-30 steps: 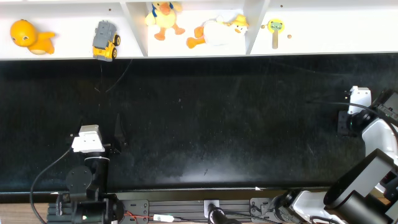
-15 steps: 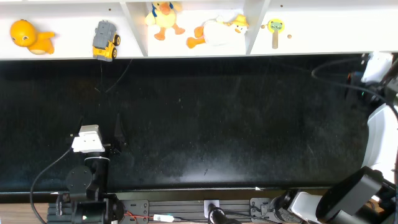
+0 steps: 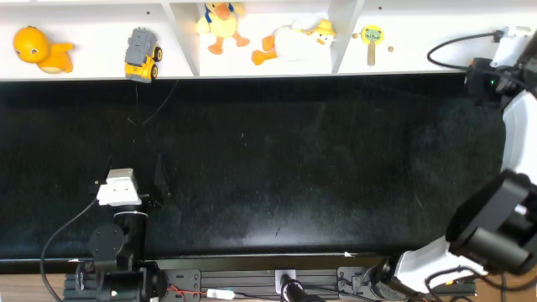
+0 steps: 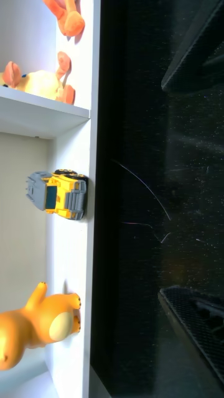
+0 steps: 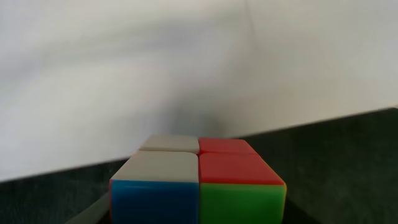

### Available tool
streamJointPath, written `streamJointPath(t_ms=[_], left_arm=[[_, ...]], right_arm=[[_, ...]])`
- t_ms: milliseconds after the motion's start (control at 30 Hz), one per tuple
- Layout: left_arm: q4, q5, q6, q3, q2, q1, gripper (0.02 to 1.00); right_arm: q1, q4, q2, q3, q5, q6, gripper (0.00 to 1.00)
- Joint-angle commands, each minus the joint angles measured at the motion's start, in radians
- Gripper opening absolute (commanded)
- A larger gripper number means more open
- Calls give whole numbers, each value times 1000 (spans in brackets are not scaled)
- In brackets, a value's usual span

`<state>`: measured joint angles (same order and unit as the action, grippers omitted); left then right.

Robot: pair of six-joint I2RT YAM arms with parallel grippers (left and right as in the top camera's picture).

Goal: Store Toys

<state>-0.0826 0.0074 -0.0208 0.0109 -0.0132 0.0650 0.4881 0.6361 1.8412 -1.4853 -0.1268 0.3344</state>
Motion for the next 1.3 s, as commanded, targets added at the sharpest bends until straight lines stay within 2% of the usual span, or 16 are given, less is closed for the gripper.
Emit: streamJointPath(t_ms=[33,400,433,467,500,533,867,1200,1300], left_arm=[[-2,-1,-11,-3,10,-6,998],[-2,-1,-11,-3,10,-6,998],[-2,-1,-11,-3,10,-6,998],[-2,-1,-11,-3,10,-6,998],[-2,-1,-11,-3,10,-6,998],[-2,-1,-11,-3,10,-6,996],[-2,-1,-11,-3,10,-6,998],[-2,-1,-11,-3,10,-6,998],[-2,-1,-11,-3,10,-6,998]], right_arm=[[-24,16,55,-119,-14,-18,426],[-58,17,177,-261,-29,-37,432],[-58,17,189,-268,-38,-42,459],[-58,17,200,-272,-39,-44,601],[-58,14,209,-272,-38,-50,847],[-58,14,213,-272,-38,-56,996],[-56,82,102,-205,-6,-75,993],[-15,-71,-267,339,13,-65,996],[-8,-148,-328,483,81,-50,998]])
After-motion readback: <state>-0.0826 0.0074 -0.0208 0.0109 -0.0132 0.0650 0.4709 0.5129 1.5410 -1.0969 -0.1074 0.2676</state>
